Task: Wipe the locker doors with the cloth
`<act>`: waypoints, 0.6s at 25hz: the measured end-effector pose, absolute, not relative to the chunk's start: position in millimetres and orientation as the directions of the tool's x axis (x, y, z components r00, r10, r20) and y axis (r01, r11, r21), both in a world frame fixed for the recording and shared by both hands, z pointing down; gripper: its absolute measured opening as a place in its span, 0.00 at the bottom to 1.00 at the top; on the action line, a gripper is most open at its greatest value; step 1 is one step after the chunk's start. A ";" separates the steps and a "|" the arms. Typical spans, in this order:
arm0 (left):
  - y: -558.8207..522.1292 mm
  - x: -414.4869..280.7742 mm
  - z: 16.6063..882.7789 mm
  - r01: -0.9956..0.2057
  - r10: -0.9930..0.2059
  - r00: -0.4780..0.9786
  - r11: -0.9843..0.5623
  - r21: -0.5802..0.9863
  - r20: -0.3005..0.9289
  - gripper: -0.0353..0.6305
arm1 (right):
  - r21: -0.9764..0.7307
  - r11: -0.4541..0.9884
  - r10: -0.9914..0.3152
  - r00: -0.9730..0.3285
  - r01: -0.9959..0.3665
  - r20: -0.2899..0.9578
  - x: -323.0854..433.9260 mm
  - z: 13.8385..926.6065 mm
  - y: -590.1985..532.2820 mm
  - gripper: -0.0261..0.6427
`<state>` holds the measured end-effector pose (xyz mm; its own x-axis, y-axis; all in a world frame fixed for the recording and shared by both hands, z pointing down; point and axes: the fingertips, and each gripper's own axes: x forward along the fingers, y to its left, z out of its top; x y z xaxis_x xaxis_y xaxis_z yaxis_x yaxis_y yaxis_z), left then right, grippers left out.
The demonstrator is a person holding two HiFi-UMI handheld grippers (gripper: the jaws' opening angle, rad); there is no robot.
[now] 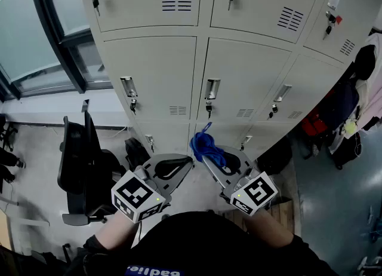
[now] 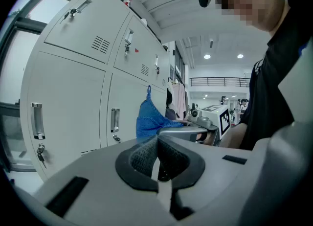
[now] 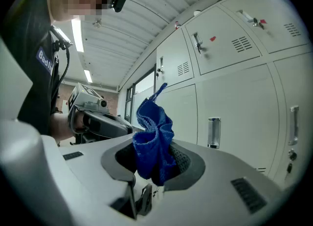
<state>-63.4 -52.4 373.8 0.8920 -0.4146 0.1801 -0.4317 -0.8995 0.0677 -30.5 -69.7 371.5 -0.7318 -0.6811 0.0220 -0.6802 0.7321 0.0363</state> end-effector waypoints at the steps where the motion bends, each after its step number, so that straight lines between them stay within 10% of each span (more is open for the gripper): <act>1: -52.3 -64.2 374.3 -0.433 -0.416 0.891 -0.899 0.067 0.182 0.06 | 0.034 0.732 -0.681 -0.732 -0.681 0.022 -31.4 371.7 -69.6 0.19; 15: -47.1 -70.7 374.8 -0.438 -0.420 0.888 -0.897 0.064 0.186 0.06 | -0.008 0.741 -0.672 -0.741 -0.672 0.003 -40.9 371.3 -63.5 0.19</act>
<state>-70.7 -47.1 374.8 0.8883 -0.4200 0.1858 -0.4375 -0.8969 0.0640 -40.9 -63.5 371.3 -0.7408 -0.6717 0.0031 -0.6717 0.7407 -0.0077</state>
